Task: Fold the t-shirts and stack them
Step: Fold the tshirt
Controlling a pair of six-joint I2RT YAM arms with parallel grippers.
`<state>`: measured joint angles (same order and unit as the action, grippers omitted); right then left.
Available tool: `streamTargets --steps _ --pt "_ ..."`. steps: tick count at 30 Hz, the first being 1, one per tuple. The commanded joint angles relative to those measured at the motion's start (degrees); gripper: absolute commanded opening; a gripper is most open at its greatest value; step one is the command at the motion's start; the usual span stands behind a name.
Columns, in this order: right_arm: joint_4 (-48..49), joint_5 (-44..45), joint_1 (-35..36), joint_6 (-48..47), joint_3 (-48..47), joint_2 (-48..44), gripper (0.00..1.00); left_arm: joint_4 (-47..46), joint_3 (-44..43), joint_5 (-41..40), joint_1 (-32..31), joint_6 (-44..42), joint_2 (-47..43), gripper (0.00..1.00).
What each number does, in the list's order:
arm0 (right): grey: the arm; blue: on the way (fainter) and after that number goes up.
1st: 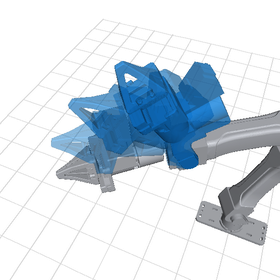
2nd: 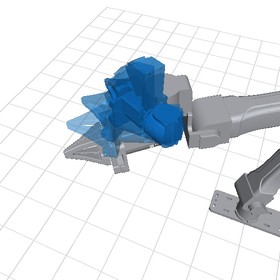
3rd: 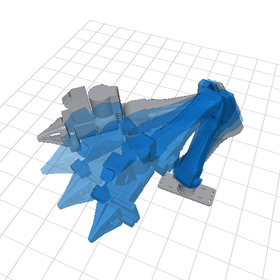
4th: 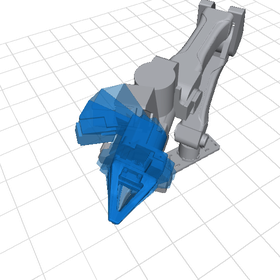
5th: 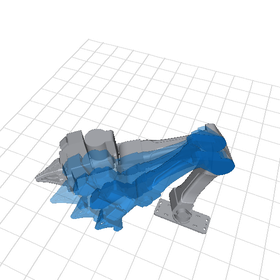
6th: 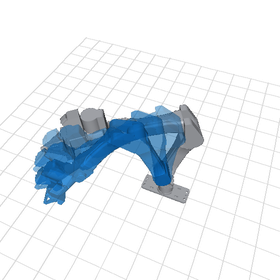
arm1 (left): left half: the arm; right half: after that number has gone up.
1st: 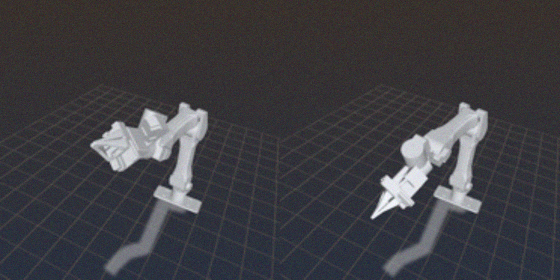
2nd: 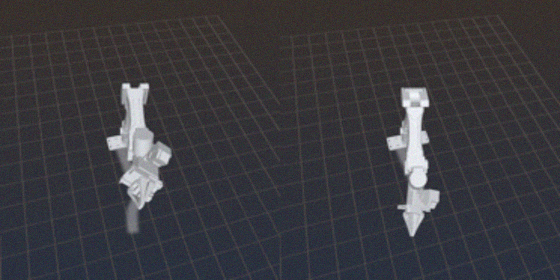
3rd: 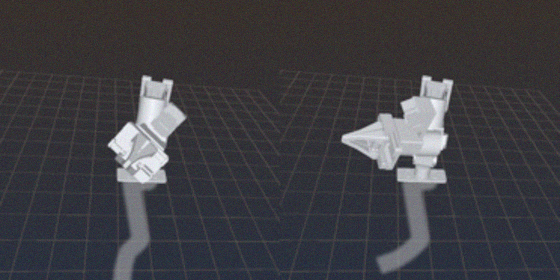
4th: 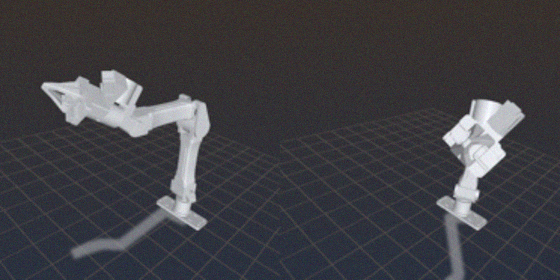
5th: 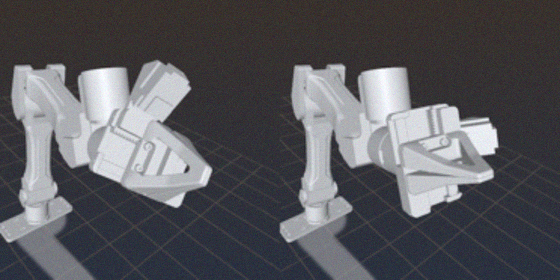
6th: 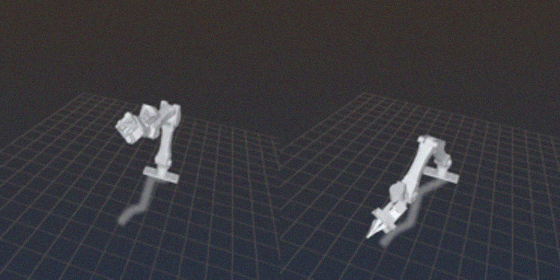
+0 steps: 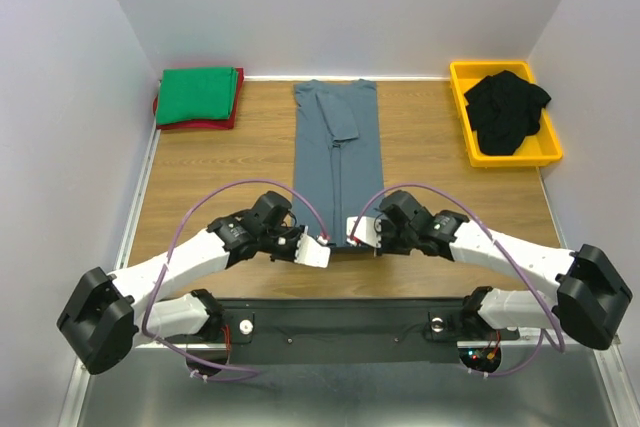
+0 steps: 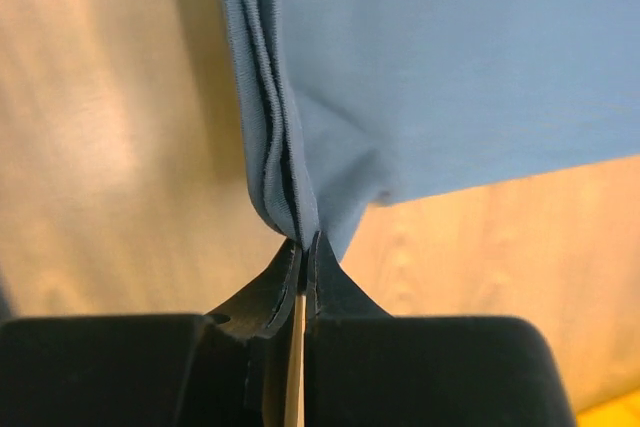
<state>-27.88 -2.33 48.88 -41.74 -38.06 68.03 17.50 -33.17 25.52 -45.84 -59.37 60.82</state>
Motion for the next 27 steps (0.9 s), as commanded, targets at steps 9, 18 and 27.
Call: streamTargets --steps 9,18,27 --pt "3.5 -1.8 -10.2 -11.3 -11.9 9.1 0.01 -10.8 -6.1 -0.5 8.8 -11.0 6.1 0.00" --pt "5.3 -5.7 -18.4 -17.4 -22.0 19.2 0.01 -16.6 -11.4 1.0 15.0 -17.7 15.0 0.00" --pt "5.6 -8.2 -23.6 -20.5 -32.3 29.7 0.01 -15.6 -22.6 4.5 20.5 -21.8 26.7 0.00"
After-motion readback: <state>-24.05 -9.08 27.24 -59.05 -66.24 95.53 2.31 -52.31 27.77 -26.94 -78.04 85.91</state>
